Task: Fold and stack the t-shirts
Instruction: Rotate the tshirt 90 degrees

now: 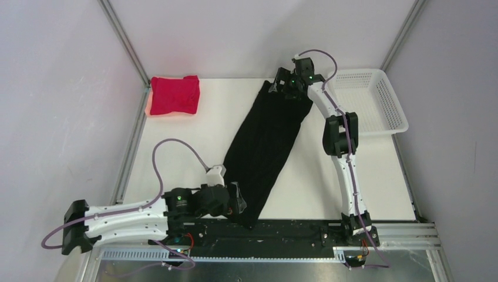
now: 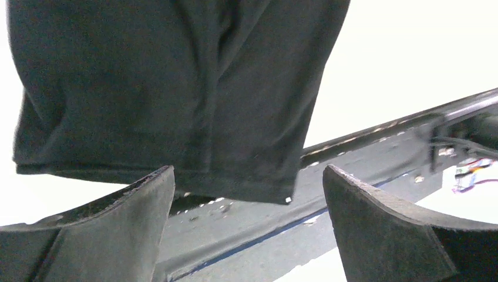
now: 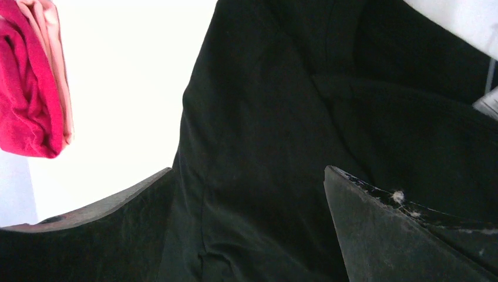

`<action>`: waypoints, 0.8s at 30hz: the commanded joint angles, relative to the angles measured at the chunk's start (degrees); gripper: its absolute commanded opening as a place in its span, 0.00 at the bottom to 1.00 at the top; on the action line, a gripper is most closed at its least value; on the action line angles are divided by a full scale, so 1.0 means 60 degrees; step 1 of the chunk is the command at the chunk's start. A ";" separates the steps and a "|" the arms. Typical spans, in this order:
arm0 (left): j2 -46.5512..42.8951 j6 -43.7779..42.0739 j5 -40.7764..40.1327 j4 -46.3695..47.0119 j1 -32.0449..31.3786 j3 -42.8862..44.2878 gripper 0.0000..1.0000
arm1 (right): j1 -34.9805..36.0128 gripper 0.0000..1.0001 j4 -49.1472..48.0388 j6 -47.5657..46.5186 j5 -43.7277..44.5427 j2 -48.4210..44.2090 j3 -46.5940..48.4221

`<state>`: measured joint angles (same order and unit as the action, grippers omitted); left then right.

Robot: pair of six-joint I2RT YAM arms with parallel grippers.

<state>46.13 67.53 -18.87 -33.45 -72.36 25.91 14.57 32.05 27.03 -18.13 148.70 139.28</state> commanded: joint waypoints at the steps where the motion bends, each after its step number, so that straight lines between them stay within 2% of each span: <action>1: -0.0771 -0.1500 -0.2276 -0.0419 -0.0024 0.1331 1.00 | 0.0402 1.00 0.0159 -0.1447 0.0681 -0.2059 -0.0792; 3: -0.0644 -0.1988 -0.3104 -0.0327 0.0385 0.1544 1.00 | 0.0665 1.00 0.0441 -0.1561 0.1268 -0.2844 -0.1809; 4: -0.0504 -0.2460 -0.3092 -0.0261 0.0678 0.1626 1.00 | 0.0759 1.00 0.0457 -0.1531 0.1840 -0.3446 -0.2746; 5: -0.0146 -0.2914 -0.2698 -0.0007 0.1487 0.1642 1.00 | 0.1028 1.00 0.0308 -0.1527 0.2065 -0.3736 -0.3326; 7: 0.0471 -0.3545 -0.1615 0.0800 0.2610 0.1499 1.00 | 0.1481 1.00 0.0059 -0.1347 0.2704 -0.4859 -0.5493; 9: 0.1150 -0.4019 -0.0665 0.1629 0.3294 0.1292 1.00 | 0.1948 1.00 -0.0078 -0.0973 0.3626 -0.5490 -0.6804; 11: 0.1819 -0.4333 -0.0303 0.2030 0.3504 0.1213 1.00 | 0.2319 1.00 -0.0262 -0.0502 0.3929 -0.5959 -0.7897; 15: 0.3000 -0.4386 0.0304 0.2541 0.3591 0.1091 1.00 | 0.2778 1.00 -0.0367 0.0088 0.3804 -0.6081 -0.8769; 20: 0.4164 -0.4052 0.1206 0.3201 0.3593 0.0509 1.00 | 0.2775 1.00 -0.0027 0.0244 0.3898 -0.5644 -0.8728; 24: 0.4509 -0.3755 0.1879 0.3558 0.3468 0.0014 1.00 | 0.2488 1.00 -0.0240 0.0163 0.3396 -0.5185 -0.8650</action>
<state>70.43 43.48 -14.57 -15.25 -51.22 29.69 31.29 32.56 27.00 2.57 115.37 86.04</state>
